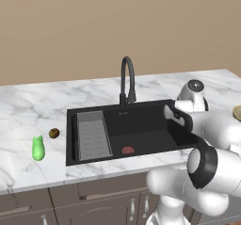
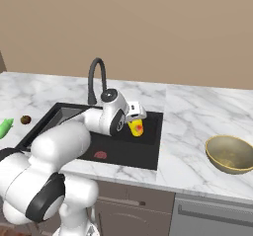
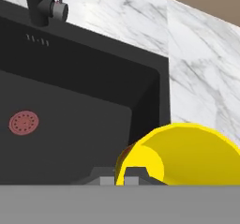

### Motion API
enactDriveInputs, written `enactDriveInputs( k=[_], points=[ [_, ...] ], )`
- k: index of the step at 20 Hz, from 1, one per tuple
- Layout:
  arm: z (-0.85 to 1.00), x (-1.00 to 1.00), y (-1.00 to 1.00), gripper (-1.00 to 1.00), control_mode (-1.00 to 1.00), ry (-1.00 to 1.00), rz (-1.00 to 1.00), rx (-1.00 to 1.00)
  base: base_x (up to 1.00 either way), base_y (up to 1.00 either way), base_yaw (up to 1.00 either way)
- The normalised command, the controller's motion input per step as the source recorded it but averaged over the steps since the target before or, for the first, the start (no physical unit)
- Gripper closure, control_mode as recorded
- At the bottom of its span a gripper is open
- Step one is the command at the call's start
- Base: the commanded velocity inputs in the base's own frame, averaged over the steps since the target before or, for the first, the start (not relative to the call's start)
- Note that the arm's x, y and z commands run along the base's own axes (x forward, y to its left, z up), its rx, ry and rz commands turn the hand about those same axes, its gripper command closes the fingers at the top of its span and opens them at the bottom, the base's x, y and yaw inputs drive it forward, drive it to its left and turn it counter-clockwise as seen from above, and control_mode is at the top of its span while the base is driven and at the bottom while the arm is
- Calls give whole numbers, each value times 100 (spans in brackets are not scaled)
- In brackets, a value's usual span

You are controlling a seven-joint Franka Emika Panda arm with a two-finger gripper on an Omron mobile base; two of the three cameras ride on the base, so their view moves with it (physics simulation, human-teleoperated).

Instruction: Remove the corn and apple from the sink. Then move the bowl and cup from the counter to the sink for washing.

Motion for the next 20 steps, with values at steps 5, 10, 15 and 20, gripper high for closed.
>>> enactDriveInputs(
  k=[5,10,15,20],
  points=[
    [-13,19,15,100,-100,1,8,3,0,0,0],
    [-13,21,14,100,-100,1,6,0,0,0,0],
    [-14,20,4,100,-100,5,1,0,0,0,0],
    [-18,11,0,100,-100,11,0,0,0,0,0]
  ],
)
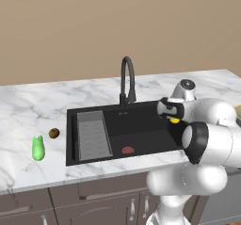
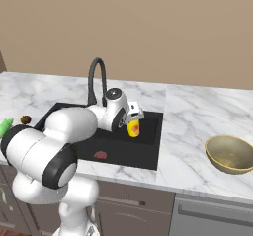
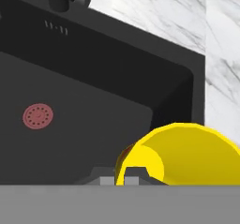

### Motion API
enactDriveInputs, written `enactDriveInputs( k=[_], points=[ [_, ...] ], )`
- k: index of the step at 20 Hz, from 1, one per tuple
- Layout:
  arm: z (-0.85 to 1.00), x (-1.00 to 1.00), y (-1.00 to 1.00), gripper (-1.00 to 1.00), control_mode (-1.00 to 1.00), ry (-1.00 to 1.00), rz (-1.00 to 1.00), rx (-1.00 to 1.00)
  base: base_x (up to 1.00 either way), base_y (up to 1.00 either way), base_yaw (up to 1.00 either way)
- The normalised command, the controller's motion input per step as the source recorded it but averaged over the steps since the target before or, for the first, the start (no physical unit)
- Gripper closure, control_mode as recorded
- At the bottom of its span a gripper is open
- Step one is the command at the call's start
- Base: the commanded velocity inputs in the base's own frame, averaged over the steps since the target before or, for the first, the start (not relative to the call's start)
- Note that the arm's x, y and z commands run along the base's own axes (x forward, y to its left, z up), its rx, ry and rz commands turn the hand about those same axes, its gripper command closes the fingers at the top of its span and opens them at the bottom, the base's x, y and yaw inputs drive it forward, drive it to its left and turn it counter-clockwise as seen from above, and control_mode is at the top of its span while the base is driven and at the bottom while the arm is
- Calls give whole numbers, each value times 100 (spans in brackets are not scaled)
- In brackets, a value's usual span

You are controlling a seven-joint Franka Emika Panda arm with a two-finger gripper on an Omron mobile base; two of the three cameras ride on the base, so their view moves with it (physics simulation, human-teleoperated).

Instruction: Remove the corn and apple from the sink. Then move the bowl and cup from the counter to the sink for washing.

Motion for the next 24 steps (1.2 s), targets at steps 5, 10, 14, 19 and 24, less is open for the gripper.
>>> enactDriveInputs(
  k=[5,10,14,19,24],
  points=[
    [-22,9,0,100,-100,8,0,0,0,0,0],
    [-25,3,-2,100,-100,1,3,2,0,0,0],
    [-24,3,0,100,-100,0,4,2,0,0,0],
    [-25,11,-1,100,-100,0,2,3,0,0,0],
    [-19,23,0,100,-100,1,0,0,0,0,0]
  ],
)
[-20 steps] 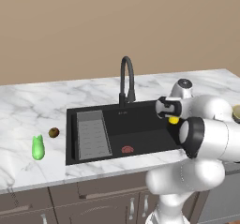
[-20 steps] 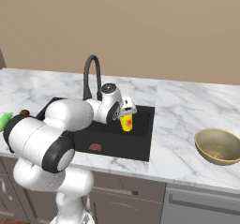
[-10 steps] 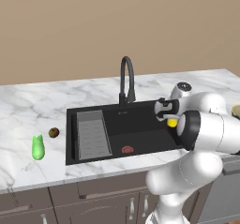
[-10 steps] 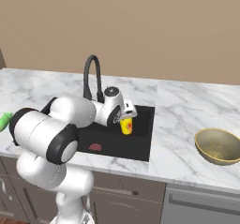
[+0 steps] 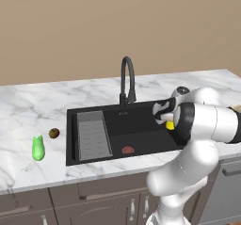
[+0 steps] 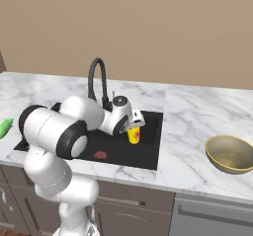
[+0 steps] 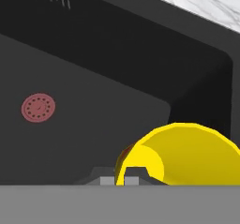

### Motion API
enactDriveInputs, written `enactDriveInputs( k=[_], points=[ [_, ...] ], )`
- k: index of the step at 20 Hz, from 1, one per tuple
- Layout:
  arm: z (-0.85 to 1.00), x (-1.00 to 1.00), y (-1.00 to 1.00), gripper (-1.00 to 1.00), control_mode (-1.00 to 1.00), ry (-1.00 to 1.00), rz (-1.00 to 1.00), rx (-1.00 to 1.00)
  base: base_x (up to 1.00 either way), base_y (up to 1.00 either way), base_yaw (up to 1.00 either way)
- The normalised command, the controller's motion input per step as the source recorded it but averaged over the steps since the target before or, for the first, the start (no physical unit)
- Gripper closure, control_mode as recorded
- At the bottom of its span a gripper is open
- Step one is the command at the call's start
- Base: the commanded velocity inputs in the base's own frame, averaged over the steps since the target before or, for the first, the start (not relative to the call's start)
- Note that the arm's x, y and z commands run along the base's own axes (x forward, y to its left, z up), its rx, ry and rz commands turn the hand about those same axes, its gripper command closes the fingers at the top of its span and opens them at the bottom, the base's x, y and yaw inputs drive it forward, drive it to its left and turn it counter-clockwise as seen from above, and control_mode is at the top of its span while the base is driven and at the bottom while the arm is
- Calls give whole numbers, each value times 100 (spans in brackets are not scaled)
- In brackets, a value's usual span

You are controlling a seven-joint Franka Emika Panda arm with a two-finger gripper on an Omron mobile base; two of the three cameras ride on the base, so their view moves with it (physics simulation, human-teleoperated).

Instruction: Remove the corn and apple from the sink. Then move the bowl and cup from the counter to the sink for washing.

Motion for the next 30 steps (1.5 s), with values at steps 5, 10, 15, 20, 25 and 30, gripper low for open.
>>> enactDriveInputs(
  k=[5,10,15,20,25,30],
  points=[
    [-17,21,-1,100,-100,0,0,0,0,0,0],
    [-22,15,-4,100,-100,0,0,0,0,0,0],
    [-19,16,-9,100,-100,0,0,0,0,0,0],
    [-20,19,-6,100,-100,0,0,0,0,0,0],
    [-23,17,-5,100,-100,0,0,0,0,0,0],
    [-22,15,-14,100,-100,0,1,0,0,0,0]
  ],
)
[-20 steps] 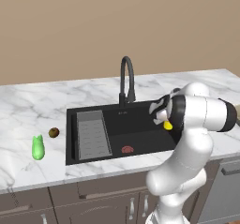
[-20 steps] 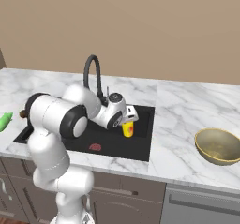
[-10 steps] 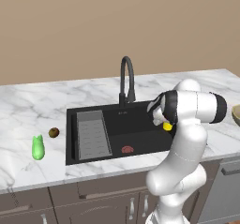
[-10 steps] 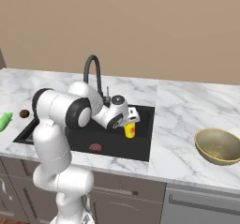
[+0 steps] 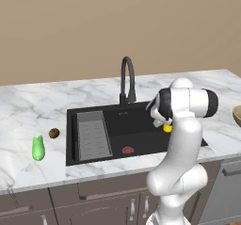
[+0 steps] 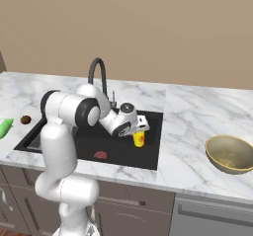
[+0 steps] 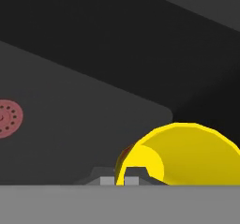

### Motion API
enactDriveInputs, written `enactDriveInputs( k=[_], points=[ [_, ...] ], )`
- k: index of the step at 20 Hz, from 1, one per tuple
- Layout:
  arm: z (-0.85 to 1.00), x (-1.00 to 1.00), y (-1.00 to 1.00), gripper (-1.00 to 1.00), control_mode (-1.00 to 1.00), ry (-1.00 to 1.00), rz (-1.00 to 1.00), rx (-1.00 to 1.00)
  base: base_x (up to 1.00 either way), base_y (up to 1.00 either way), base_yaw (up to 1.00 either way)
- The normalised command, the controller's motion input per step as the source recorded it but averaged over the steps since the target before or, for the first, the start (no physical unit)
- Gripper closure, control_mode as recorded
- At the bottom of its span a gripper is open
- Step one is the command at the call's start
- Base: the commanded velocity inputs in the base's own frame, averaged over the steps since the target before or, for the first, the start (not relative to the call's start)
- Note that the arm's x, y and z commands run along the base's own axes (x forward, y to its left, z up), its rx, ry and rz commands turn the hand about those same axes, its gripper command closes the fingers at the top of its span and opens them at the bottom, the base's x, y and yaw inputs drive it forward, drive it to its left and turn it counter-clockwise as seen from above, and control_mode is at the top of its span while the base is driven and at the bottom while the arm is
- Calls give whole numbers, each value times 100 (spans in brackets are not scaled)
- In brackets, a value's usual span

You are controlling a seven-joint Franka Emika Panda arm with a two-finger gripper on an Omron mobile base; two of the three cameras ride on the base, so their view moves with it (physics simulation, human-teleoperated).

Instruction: Remove the corn and apple from the sink. Then move the bowl and cup from the counter to the sink for washing.

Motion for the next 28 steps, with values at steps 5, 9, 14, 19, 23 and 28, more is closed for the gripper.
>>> enactDriveInputs(
  k=[5,9,14,19,23,28],
  points=[
    [-25,12,-15,100,-100,1,1,0,0,0,0],
    [-26,10,-14,100,-100,0,1,0,0,0,0],
    [-27,9,-7,100,-100,0,1,0,0,0,0],
    [-26,9,-3,100,-100,0,0,0,0,0,0],
    [-23,12,-3,100,-100,0,0,0,0,0,0],
    [-18,14,-2,100,-100,0,1,0,0,0,0]
  ],
)
